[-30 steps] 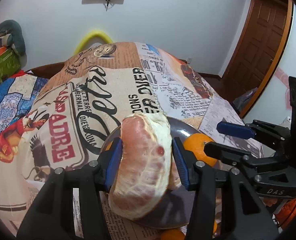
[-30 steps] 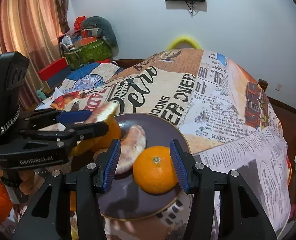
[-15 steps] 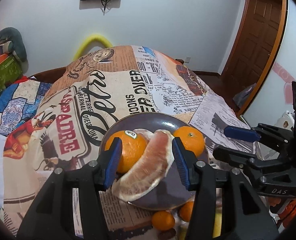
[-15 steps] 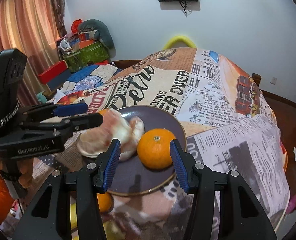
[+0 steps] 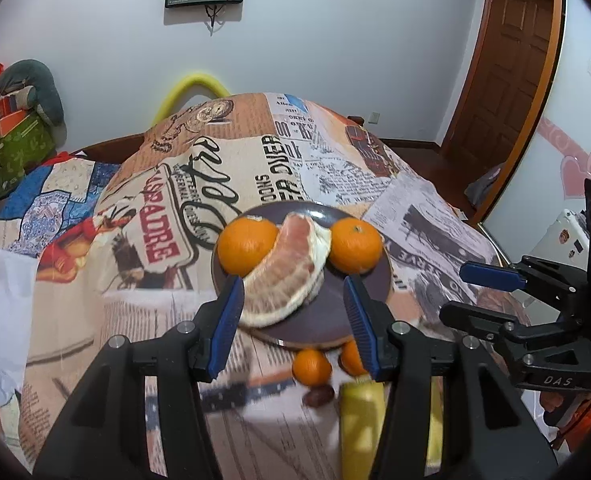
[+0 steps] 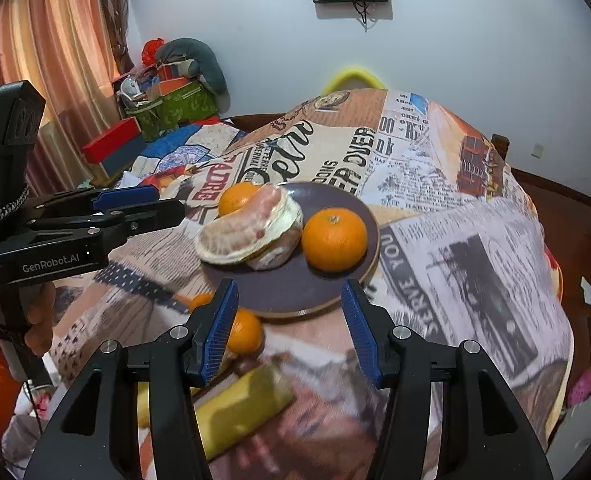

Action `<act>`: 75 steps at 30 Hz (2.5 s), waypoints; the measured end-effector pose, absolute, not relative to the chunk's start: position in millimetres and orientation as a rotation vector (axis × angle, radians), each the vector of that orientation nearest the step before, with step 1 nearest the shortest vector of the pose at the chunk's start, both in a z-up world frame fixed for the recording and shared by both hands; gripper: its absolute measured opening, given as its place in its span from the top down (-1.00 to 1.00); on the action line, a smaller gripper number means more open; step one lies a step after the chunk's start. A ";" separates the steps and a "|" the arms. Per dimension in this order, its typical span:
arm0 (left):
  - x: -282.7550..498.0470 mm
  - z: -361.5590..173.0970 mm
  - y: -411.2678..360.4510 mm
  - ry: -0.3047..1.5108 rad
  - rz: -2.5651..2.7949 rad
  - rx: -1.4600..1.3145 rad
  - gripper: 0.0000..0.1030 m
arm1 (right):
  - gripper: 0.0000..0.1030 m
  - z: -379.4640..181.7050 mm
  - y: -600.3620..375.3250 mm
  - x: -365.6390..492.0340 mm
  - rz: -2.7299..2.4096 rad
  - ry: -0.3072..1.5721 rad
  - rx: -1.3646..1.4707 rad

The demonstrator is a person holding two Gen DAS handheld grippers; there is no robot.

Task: Organize fruits
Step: 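Grasp a yellow corn cob with the left tool while the right tool grasps the other, then lift both corn cobs upright and lower them toward the grey plate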

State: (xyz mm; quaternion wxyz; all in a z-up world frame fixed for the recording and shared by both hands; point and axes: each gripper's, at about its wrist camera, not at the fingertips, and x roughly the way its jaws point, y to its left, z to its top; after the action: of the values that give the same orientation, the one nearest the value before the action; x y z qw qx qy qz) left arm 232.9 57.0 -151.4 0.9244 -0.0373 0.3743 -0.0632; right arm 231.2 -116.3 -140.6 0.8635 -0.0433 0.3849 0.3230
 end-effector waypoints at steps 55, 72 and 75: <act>182.0 -221.8 9.1 0.962 -0.239 -0.078 0.02 | 0.25 -192.6 -150.0 176.7 0.588 0.966 -0.088; 203.2 -241.7 7.4 0.996 -0.246 -0.112 0.29 | 0.25 -210.5 -128.0 205.9 0.649 0.991 -0.074; 201.2 -239.2 7.7 0.987 -0.252 -0.103 0.30 | 0.27 -208.7 -131.3 204.9 0.644 0.983 -0.055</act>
State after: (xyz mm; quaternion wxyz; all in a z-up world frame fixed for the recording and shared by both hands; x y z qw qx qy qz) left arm 201.2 7.7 -239.2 0.8719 -0.0492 0.4721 -0.1203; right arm 204.9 -131.3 -208.7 0.8320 -0.0259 0.4635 0.3039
